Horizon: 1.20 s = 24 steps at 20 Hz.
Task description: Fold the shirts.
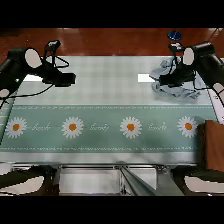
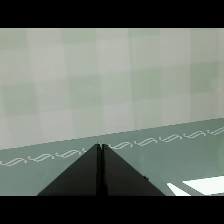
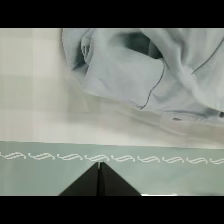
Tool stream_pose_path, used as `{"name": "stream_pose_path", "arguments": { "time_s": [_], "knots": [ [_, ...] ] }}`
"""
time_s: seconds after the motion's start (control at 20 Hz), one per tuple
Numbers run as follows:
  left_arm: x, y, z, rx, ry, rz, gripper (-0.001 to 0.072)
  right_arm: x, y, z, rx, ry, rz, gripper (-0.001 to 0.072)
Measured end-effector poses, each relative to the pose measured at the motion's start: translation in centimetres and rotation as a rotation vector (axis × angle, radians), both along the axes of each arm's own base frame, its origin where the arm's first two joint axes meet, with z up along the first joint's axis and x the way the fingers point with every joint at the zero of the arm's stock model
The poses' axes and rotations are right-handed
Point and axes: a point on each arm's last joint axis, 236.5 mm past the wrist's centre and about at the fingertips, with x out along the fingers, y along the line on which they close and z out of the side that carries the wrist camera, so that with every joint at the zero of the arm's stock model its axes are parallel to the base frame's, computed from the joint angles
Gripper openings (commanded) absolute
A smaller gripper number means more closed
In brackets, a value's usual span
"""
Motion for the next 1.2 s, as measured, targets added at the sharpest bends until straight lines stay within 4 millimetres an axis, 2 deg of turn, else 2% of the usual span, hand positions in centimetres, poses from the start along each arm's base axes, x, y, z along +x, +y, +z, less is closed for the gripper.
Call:
{"name": "stream_pose_path", "arguments": {
  "time_s": [0.6,0.8,0.9,0.95,1.0,1.05,1.1,1.15,1.2],
  "knots": [
    [0.0,0.0,0.0,0.0,0.0,0.0,0.0017,0.1,0.0,0.0,0.001,-0.003,0.001,0.0019],
    [0.0,0.0,0.0,0.0,0.0,0.0,0.0017,1.0,0.3,0.2,0.01,-0.041,0.007,0.0019],
    [0.0,0.0,0.0,0.0,0.0,0.0,0.0017,2.0,0.5,0.5,0.019,-0.087,0.015,0.002],
    [0.0,0.0,0.0,0.0,-0.001,0.0,0.0017,2.8,0.6,0.8,0.021,-0.122,0.021,0.0048],
    [0.3,0.0,0.0,-0.002,-0.009,0.002,0.0018,3.7,0.6,1.2,0.017,-0.162,0.029,0.0245],
    [0.7,-0.1,0.1,-0.005,-0.027,0.004,0.0021,4.7,0.4,1.7,0.006,-0.21,0.036,0.0409],
    [1.1,-0.2,0.1,-0.008,-0.041,0.006,0.0102,5.8,0.0,2.3,-0.009,-0.26,0.037,0.0412],
    [1.5,-0.2,0.0,-0.01,-0.054,0.007,0.0327,6.7,-0.6,2.9,-0.024,-0.305,0.03,0.0412],
    [2.1,-0.3,0.0,-0.014,-0.075,0.011,0.0507,7.6,-1.8,3.5,-0.045,-0.35,0.009,0.0411]
  ]
}}
